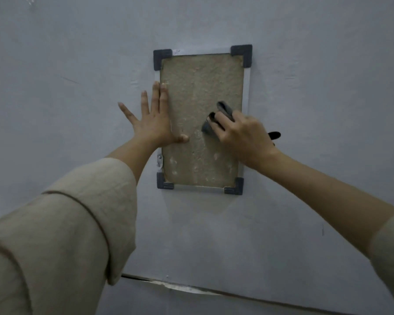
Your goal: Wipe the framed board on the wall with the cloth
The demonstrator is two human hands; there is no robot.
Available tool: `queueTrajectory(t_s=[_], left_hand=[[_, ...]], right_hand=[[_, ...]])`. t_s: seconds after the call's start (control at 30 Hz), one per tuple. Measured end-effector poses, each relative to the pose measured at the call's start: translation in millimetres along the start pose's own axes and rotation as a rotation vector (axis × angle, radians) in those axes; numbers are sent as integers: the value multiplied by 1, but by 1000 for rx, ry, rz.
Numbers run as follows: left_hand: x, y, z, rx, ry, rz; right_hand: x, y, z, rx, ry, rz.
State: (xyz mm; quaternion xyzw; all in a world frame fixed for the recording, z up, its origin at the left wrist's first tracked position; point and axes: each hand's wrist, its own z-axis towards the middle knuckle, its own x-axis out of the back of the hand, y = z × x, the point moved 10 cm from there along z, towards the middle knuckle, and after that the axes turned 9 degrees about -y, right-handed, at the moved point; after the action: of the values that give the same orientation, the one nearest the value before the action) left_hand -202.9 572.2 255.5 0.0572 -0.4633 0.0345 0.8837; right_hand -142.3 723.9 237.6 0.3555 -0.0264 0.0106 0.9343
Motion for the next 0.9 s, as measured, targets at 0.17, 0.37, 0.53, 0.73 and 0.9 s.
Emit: queueTrajectory(t_s=[0.17, 0.37, 0.53, 0.73, 0.9], left_hand=[[1, 0, 0, 8, -10, -8], [0, -1, 1, 6, -9, -7], [-2, -1, 2, 10, 3, 6], [-1, -2, 1, 20, -3, 7], [-1, -2, 1, 17, 0, 4]], right_hand=[[0, 34, 46, -13, 6, -140], [4, 59, 59, -268, 19, -63], [0, -6, -7, 42, -23, 13], [4, 43, 20, -87, -48, -140], [2, -8, -16, 67, -29, -52]])
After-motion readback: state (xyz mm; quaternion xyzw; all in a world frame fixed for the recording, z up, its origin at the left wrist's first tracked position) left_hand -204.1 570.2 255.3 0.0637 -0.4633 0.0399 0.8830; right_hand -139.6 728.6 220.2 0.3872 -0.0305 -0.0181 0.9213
